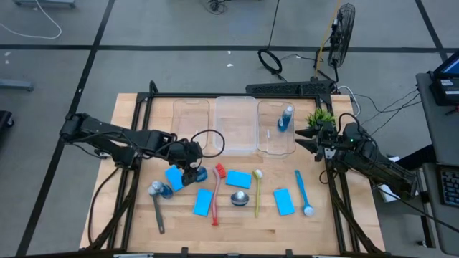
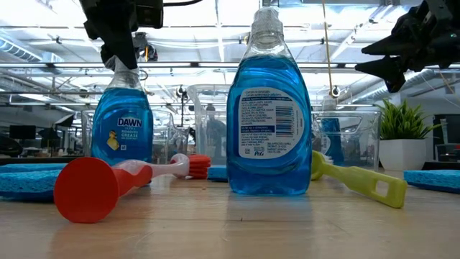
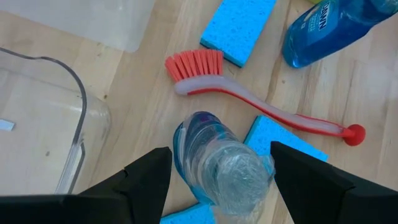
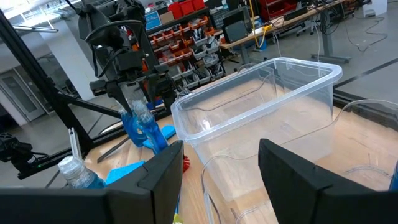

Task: Pick & Place Kitchen Sink Supplies
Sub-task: Put the dishwashing liquid into the right transparent bin

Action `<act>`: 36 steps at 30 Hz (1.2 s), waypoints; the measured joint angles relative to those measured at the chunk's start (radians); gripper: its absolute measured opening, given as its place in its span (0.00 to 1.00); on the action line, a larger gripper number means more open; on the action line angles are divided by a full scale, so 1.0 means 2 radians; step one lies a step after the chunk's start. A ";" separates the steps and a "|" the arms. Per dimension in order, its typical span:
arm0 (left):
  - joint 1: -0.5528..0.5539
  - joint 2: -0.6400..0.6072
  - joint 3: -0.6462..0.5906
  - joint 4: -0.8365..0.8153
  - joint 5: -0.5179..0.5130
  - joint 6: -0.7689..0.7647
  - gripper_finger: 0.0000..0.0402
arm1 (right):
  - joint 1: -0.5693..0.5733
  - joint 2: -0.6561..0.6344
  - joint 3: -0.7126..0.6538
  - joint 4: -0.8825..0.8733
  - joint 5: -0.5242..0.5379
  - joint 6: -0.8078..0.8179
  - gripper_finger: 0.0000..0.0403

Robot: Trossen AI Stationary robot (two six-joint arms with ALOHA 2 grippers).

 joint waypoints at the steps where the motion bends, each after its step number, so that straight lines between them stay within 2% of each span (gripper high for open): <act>1: 0.000 0.000 0.000 0.000 0.000 0.000 0.68 | 0.000 0.000 0.000 0.000 0.000 0.000 0.49; 11: -0.002 0.000 -0.001 -0.001 -0.026 0.000 0.67 | 0.000 0.000 0.000 0.000 0.000 0.000 0.49; 19: -0.006 0.008 -0.002 -0.009 -0.022 -0.003 0.68 | 0.000 0.000 0.000 0.000 0.000 0.000 0.49; 28: -0.012 0.045 -0.001 0.003 -0.020 -0.004 0.68 | 0.000 0.000 0.000 0.003 0.000 0.001 0.49; 36: -0.012 0.043 -0.002 0.002 -0.021 0.001 0.67 | 0.000 0.000 0.000 0.014 0.000 0.001 0.49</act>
